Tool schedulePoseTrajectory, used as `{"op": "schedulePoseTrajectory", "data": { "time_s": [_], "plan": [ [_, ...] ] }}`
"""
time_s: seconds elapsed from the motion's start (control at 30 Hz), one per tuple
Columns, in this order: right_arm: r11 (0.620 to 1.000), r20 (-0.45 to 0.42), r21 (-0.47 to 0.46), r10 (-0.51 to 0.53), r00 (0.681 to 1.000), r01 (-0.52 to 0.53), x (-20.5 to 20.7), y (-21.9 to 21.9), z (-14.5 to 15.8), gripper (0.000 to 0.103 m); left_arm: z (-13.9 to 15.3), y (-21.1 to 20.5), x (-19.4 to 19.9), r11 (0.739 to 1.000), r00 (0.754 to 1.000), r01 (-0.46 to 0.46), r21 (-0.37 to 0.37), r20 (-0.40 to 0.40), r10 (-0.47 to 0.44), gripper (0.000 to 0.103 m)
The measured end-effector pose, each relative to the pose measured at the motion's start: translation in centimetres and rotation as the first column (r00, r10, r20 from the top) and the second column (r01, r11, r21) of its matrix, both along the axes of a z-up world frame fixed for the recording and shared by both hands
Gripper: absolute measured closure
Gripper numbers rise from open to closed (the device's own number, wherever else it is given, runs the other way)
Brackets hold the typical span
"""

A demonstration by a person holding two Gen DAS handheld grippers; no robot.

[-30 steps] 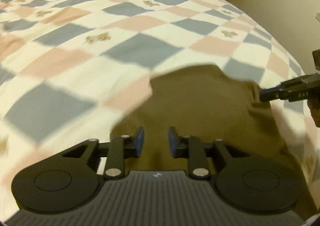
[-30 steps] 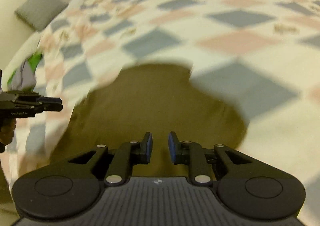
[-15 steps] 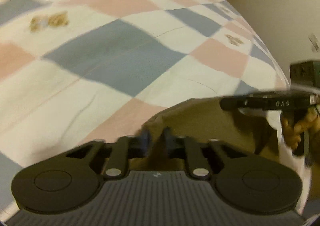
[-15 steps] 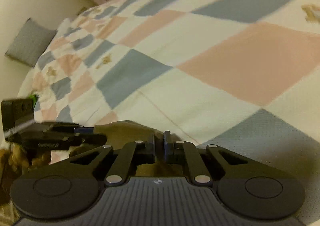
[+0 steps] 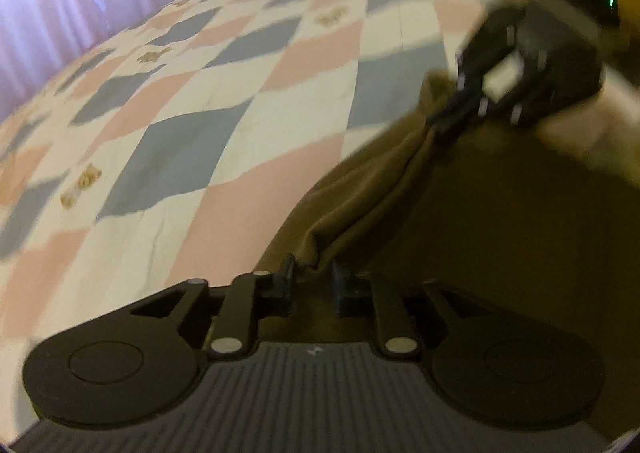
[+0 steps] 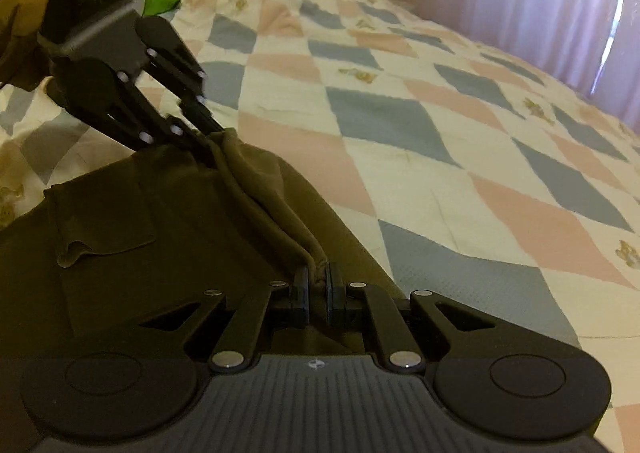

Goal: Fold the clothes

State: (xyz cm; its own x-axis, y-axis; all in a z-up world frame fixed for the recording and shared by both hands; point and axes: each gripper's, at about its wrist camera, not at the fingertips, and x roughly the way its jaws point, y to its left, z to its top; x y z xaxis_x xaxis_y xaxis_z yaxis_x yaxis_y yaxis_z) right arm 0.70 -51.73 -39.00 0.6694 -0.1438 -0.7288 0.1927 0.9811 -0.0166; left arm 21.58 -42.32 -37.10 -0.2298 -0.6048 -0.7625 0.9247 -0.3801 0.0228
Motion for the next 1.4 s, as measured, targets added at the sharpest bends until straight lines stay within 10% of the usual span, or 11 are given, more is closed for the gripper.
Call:
{"op": "schedulePoseTrajectory", "data": {
  "time_s": [0.2, 0.47, 0.7, 0.8, 0.9, 1.1, 1.23, 1.27, 1.33, 1.4],
  "plan": [
    [0.995, -0.086, -0.060, 0.070, 0.994, -0.075, 0.0, 1.7, -0.7, 0.083, 1.9, -2.3, 2.7, 0.980, 0.935, -0.183, 0.074, -0.296, 0.197, 0.086],
    [0.987, 0.049, 0.138, -0.092, 0.995, 0.084, -0.9, -0.5, 2.0, 0.080, -4.0, -1.5, -3.5, 0.992, 1.000, -0.022, 0.123, 0.013, 0.021, 0.098],
    [0.968, -0.075, 0.184, -0.160, 0.984, 0.172, -0.4, -2.1, -1.3, 0.078, -0.9, -0.6, 0.4, 0.972, 0.974, -0.203, 0.119, -0.081, 0.214, 0.081],
    [0.925, -0.018, 0.270, -0.271, 0.962, 0.266, -2.9, -4.0, 1.0, 0.061, 0.5, 1.0, 5.3, 0.913, 0.902, -0.368, 0.178, -0.172, 0.397, 0.075],
    [0.836, -0.023, 0.381, -0.418, 0.908, 0.394, -5.9, -7.3, 1.9, 0.039, 0.2, 2.0, 10.2, 0.817, 0.772, -0.496, 0.295, -0.281, 0.570, 0.062],
    [0.486, -0.151, 0.703, -0.611, 0.777, 0.519, -10.4, -13.4, -2.9, 0.033, -5.4, 2.0, 14.4, 0.673, 0.545, -0.513, 0.533, -0.403, 0.735, 0.051],
    [0.379, -0.176, 0.794, -0.604, 0.777, 0.475, -10.6, -14.2, -5.7, 0.036, -8.6, 2.0, 15.4, 0.647, 0.406, -0.458, 0.610, -0.504, 0.762, 0.048],
    [0.362, -0.168, 0.815, -0.600, 0.782, 0.453, -10.4, -14.0, -6.2, 0.041, -8.7, 1.6, 15.2, 0.663, 0.409, -0.448, 0.600, -0.522, 0.748, 0.062],
    [0.368, -0.162, 0.822, -0.581, 0.797, 0.435, -9.7, -13.8, -6.5, 0.088, -7.9, 0.8, 14.2, 0.710, 0.487, -0.443, 0.547, -0.518, 0.703, 0.094],
    [0.441, -0.140, 0.779, -0.571, 0.809, 0.446, -9.2, -13.1, -5.9, 0.093, -6.7, 0.6, 12.8, 0.767, 0.598, -0.439, 0.468, -0.485, 0.638, 0.096]
  ]
}}
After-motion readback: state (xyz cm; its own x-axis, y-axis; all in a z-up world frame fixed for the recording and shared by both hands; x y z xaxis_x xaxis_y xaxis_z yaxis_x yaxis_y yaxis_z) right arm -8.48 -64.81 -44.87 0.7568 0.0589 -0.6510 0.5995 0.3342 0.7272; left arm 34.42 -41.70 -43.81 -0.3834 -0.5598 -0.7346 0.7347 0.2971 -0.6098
